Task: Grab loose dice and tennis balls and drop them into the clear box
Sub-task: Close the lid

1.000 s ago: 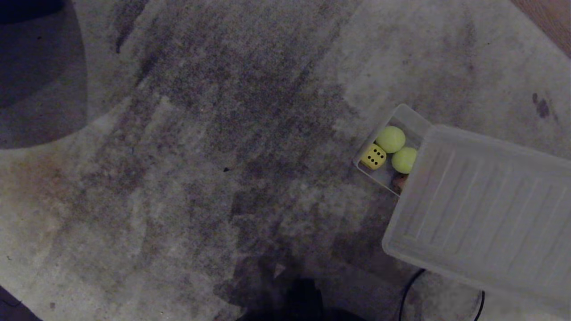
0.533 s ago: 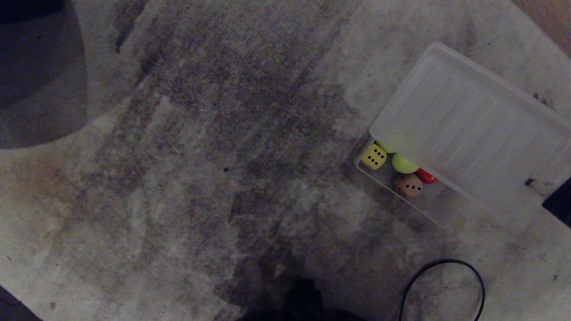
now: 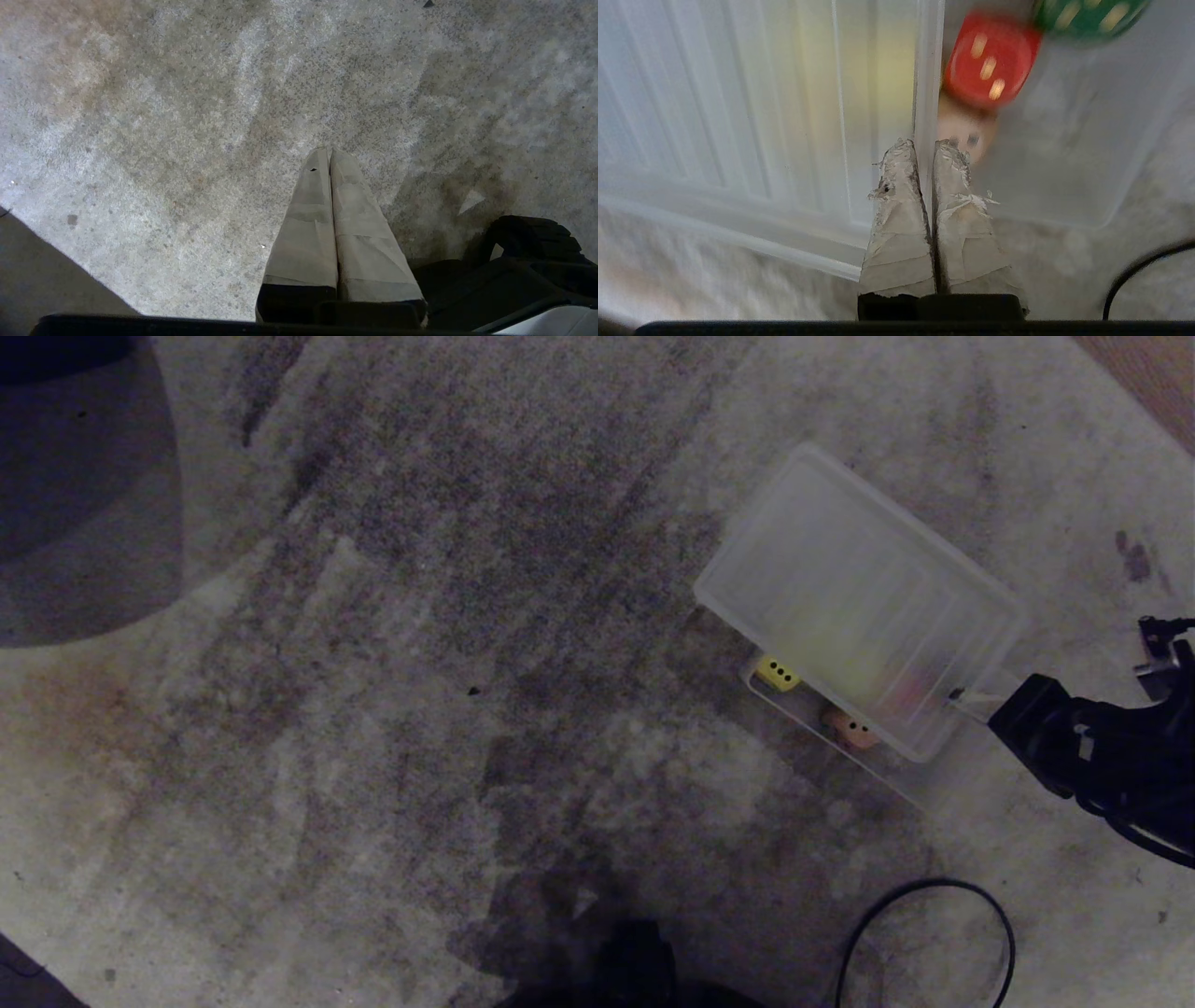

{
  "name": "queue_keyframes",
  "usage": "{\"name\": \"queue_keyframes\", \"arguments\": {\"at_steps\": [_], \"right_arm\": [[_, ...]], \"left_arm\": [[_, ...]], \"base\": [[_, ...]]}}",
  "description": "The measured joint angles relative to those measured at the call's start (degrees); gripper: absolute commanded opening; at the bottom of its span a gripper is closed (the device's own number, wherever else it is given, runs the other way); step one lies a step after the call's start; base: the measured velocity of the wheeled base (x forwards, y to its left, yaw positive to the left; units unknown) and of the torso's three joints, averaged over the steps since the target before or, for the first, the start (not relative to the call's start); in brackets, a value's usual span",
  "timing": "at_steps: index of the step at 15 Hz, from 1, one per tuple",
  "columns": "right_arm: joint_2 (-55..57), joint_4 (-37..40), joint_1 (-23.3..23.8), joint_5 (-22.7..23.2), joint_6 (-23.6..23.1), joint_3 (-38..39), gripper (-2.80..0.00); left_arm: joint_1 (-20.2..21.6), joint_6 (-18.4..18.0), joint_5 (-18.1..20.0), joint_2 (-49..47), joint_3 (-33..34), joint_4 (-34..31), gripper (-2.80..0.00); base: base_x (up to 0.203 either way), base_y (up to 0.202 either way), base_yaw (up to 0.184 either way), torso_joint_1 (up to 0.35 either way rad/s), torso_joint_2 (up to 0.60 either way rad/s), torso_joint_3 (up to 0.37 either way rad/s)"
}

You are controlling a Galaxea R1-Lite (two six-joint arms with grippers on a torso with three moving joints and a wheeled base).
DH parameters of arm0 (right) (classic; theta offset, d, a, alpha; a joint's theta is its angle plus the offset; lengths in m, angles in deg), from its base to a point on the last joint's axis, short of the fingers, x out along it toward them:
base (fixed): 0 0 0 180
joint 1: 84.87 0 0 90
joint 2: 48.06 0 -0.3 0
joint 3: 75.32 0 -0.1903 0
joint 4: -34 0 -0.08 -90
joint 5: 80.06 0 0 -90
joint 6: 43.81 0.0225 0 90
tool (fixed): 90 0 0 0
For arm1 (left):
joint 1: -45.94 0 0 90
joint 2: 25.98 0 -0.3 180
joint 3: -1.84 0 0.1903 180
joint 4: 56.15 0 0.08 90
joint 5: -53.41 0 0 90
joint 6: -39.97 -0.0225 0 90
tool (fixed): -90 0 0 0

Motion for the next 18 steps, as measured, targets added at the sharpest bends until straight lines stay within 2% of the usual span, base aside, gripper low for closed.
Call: {"name": "queue_keyframes", "arguments": {"at_steps": [3,10,13,16,18], "right_arm": [[2.4,0.0,0.6,1.7,-2.2,0.6,-2.80],[6.9,1.7,5.8,3.5,-13.9,2.0,-2.80],[8.6,2.3,8.4,5.5,-14.1,2.1,-2.80],[9.5,2.4,10.6,5.4,-14.4,2.2,-2.80],[9.8,2.7,11.9,5.5,-16.3,2.9,-2.80]], "left_arm": [[0.0,0.0,0.0,0.0,0.0,0.0,-2.80],[0.0,0.0,0.0,0.0,0.0,0.0,-2.80],[0.0,0.0,0.0,0.0,0.0,0.0,-2.80],[0.0,0.0,0.0,0.0,0.0,0.0,-2.80],[0.0,0.0,0.0,0.0,0.0,0.0,-2.80]], "base": [[0.000,0.000,0.000,0.000,0.00,0.000],[0.000,0.000,0.000,0.000,0.00,0.000],[0.000,0.000,0.000,0.000,0.00,0.000],[0.000,0.000,0.000,0.000,0.00,0.000],[0.000,0.000,0.000,0.000,0.00,0.000]]}}
